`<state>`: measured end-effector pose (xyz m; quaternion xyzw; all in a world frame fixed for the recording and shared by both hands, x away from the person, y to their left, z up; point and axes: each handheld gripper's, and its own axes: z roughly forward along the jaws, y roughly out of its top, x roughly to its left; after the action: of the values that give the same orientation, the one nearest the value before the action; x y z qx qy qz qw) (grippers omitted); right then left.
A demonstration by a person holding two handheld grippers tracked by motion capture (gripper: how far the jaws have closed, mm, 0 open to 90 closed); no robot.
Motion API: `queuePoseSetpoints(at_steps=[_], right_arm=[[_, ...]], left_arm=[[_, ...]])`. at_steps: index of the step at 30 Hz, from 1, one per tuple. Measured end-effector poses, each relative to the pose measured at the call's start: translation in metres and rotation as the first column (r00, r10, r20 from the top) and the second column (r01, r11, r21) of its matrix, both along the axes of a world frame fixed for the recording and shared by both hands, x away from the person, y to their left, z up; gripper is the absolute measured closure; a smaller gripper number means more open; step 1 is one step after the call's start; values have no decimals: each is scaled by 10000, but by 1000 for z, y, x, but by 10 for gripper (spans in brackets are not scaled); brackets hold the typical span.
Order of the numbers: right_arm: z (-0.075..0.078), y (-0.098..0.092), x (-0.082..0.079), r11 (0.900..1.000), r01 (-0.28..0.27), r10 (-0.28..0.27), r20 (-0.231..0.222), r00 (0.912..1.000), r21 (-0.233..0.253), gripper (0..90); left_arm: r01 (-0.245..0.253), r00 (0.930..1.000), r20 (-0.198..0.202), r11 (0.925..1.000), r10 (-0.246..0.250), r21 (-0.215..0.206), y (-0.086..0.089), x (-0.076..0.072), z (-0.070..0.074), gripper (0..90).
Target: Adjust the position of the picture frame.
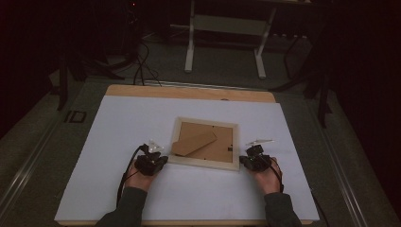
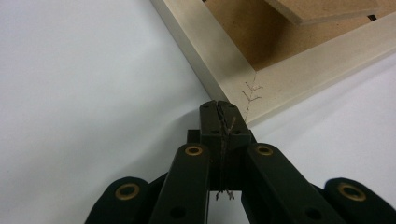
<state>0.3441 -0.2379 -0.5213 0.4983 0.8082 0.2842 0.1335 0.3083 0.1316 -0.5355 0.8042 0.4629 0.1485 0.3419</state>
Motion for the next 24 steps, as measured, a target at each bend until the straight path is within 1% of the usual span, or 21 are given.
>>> queuePoseSetpoints(at_steps=[2,3,6,8,11,20,24], right_arm=[[0,1,1,10000,-19,19,5,10000,-45,900],[0,4,3,9999,-53,54,37,10000,-85,900],[0,9,4,9998,-113,115,89,9999,-159,900],[0,9,5,9998,-136,137,71,9999,-163,900],[-1,11,7,9999,-171,171,65,9998,-11,900],[-1,15,11,9995,-318,318,125,9994,-9,900],[-1,21,14,9987,-492,496,256,9984,-131,900]], left_arm=[[0,10000,0,10000,0,0,0,0,0,900],[-86,10000,-30,10000,86,21,3,-1,0,900],[-207,9998,-61,9998,207,-80,6,-2,0,900],[-207,9998,-61,9998,207,-80,6,-2,0,900],[-301,9995,-86,9994,300,-145,9,-3,0,900],[-500,9987,-148,9985,496,-232,13,-6,0,900],[-646,9977,-238,9976,640,-246,18,-8,0,900]])
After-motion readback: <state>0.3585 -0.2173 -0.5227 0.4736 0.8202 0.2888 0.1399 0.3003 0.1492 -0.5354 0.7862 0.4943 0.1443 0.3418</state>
